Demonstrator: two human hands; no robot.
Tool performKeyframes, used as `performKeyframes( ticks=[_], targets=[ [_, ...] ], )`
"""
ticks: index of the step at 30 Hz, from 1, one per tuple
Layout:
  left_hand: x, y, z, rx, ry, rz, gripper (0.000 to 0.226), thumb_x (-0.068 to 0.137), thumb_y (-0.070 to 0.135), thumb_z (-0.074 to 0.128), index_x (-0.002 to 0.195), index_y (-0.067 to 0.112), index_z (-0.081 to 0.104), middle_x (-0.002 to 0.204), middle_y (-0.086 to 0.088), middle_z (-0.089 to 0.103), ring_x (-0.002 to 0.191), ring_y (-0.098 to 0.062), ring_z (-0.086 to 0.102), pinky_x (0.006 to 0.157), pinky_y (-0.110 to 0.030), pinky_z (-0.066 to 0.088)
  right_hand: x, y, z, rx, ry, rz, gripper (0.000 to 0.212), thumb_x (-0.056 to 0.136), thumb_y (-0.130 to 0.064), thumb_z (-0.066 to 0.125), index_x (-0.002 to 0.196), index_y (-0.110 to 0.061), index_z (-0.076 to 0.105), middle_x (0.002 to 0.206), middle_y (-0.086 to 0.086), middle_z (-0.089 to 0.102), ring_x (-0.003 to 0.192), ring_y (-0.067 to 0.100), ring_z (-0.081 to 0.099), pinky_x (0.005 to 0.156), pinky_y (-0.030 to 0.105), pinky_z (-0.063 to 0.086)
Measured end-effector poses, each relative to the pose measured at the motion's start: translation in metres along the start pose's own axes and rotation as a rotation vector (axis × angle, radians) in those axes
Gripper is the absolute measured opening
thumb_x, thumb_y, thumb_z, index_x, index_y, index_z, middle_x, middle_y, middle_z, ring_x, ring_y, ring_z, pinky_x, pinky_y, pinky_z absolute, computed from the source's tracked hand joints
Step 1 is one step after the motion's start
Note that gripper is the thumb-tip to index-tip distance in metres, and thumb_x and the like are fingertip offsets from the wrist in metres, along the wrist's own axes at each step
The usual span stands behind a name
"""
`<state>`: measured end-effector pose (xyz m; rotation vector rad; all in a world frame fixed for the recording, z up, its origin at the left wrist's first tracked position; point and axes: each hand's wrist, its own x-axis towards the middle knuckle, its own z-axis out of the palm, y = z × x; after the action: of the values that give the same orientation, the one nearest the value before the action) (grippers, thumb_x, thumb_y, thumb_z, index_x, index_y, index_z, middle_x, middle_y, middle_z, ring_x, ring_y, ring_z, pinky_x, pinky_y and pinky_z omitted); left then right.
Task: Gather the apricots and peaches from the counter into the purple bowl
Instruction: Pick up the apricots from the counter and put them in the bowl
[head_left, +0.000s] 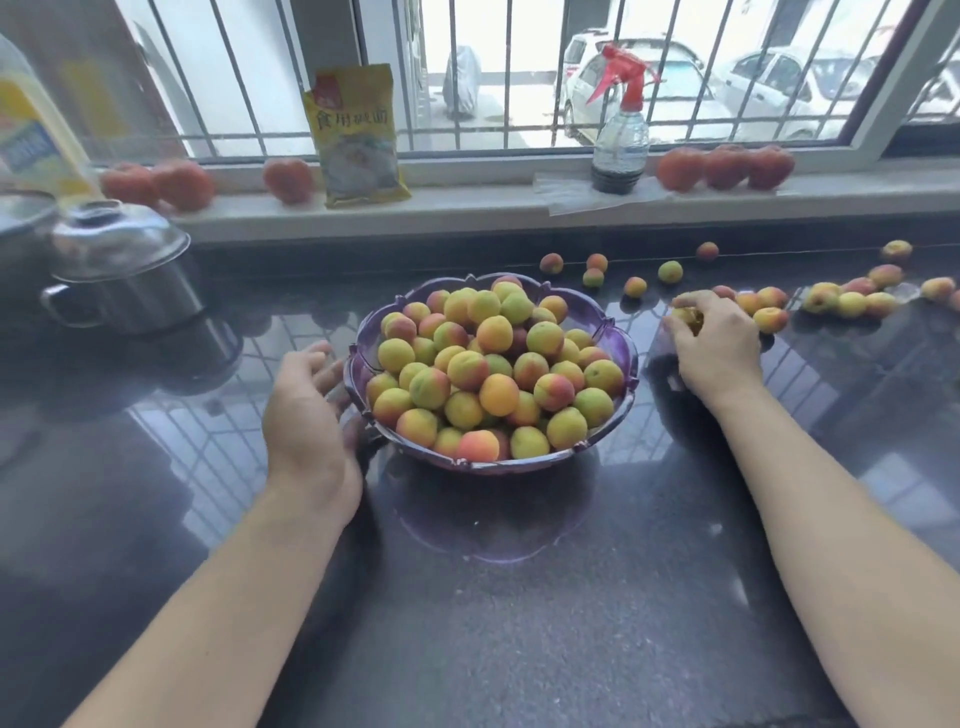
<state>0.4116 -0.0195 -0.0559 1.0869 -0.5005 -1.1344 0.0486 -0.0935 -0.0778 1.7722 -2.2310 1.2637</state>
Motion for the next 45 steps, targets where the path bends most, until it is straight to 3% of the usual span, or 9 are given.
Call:
performKeyframes(
  ticks=[5, 11, 15, 19, 25, 31, 37, 42, 45],
  targets=[
    [0.025, 0.003, 0.013, 0.063, -0.121, 0.117, 0.028, 0.098, 0.029, 0.052, 0.122, 0.021, 0.064, 0.125, -0.006, 0.063, 0.112, -0.02, 0.067, 0.082, -0.031, 0.059, 0.0, -0.01, -0.002, 0.078, 0.047, -0.077, 0.027, 0.1, -0.02, 0.061, 0.124, -0.012, 0.07, 0.116, 0.017, 0.067, 0.108, 0.033, 0.061, 0.094, 0.037, 0.046],
    [0.034, -0.013, 0.006, 0.036, -0.33, 0.041, 0.034, 0.103, 0.013, 0.045, 0.133, 0.014, 0.059, 0.134, -0.023, 0.069, 0.121, -0.036, 0.07, 0.107, -0.054, 0.056, -0.001, -0.046, -0.016, 0.233, 0.03, -0.145, 0.02, 0.097, -0.023, 0.065, 0.114, -0.02, 0.074, 0.101, 0.005, 0.072, 0.088, 0.02, 0.067, 0.088, 0.044, 0.056],
    [0.036, -0.012, 0.008, 0.019, -0.329, 0.026, 0.033, 0.104, 0.007, 0.042, 0.13, 0.013, 0.061, 0.136, -0.026, 0.067, 0.114, -0.031, 0.071, 0.109, -0.054, 0.054, -0.005, -0.13, -0.041, 0.527, -0.277, -0.242, 0.017, 0.102, -0.019, 0.06, 0.115, -0.021, 0.069, 0.101, -0.004, 0.075, 0.091, 0.011, 0.073, 0.087, 0.033, 0.06],
    [0.04, -0.011, 0.008, -0.004, -0.32, -0.003, 0.032, 0.1, 0.011, 0.048, 0.127, 0.014, 0.063, 0.128, -0.02, 0.072, 0.111, -0.03, 0.072, 0.104, -0.05, 0.058, -0.022, -0.206, -0.036, 0.387, -0.689, -0.484, 0.018, 0.096, -0.023, 0.068, 0.114, -0.026, 0.069, 0.102, -0.013, 0.074, 0.094, 0.004, 0.071, 0.085, 0.023, 0.056],
    [0.039, -0.007, 0.004, 0.029, -0.322, 0.008, 0.046, 0.083, 0.022, 0.056, 0.127, 0.018, 0.066, 0.128, -0.015, 0.074, 0.116, -0.03, 0.072, 0.099, -0.045, 0.059, -0.03, -0.232, -0.002, -0.056, -0.766, -0.775, 0.019, 0.087, -0.027, 0.073, 0.105, -0.031, 0.071, 0.103, -0.019, 0.066, 0.095, 0.002, 0.06, 0.082, 0.012, 0.044],
    [0.036, -0.005, 0.006, 0.039, -0.323, 0.012, 0.048, 0.081, 0.02, 0.055, 0.128, 0.016, 0.066, 0.119, -0.013, 0.076, 0.108, -0.026, 0.072, 0.099, -0.043, 0.058, -0.031, -0.235, 0.007, -0.138, -0.718, -0.815, 0.015, 0.087, -0.032, 0.074, 0.101, -0.027, 0.073, 0.096, -0.011, 0.065, 0.092, 0.01, 0.057, 0.088, 0.032, 0.047],
    [0.036, -0.005, 0.006, 0.034, -0.316, 0.008, 0.047, 0.082, 0.02, 0.055, 0.128, 0.016, 0.066, 0.128, -0.017, 0.074, 0.115, -0.029, 0.071, 0.106, -0.048, 0.056, -0.033, -0.234, 0.007, -0.133, -0.715, -0.84, 0.015, 0.088, -0.032, 0.074, 0.102, -0.027, 0.074, 0.094, -0.015, 0.062, 0.089, 0.005, 0.057, 0.083, 0.026, 0.047],
    [0.04, -0.008, 0.005, 0.019, -0.311, -0.01, 0.047, 0.084, 0.018, 0.057, 0.13, 0.016, 0.067, 0.129, -0.018, 0.074, 0.123, -0.035, 0.07, 0.108, -0.052, 0.055, 0.0, -0.195, -0.022, 0.324, -0.429, -0.483, 0.013, 0.097, -0.024, 0.067, 0.106, -0.02, 0.074, 0.102, -0.012, 0.072, 0.096, -0.001, 0.066, 0.086, 0.009, 0.049],
    [0.042, -0.009, 0.005, 0.01, -0.3, -0.01, 0.041, 0.089, 0.018, 0.056, 0.128, 0.015, 0.067, 0.129, -0.02, 0.073, 0.122, -0.038, 0.07, 0.111, -0.056, 0.052, 0.044, -0.126, -0.001, 0.234, -0.162, -0.196, 0.015, 0.099, -0.013, 0.062, 0.108, -0.014, 0.073, 0.103, -0.001, 0.072, 0.087, 0.007, 0.067, 0.08, 0.016, 0.054]
  ],
)
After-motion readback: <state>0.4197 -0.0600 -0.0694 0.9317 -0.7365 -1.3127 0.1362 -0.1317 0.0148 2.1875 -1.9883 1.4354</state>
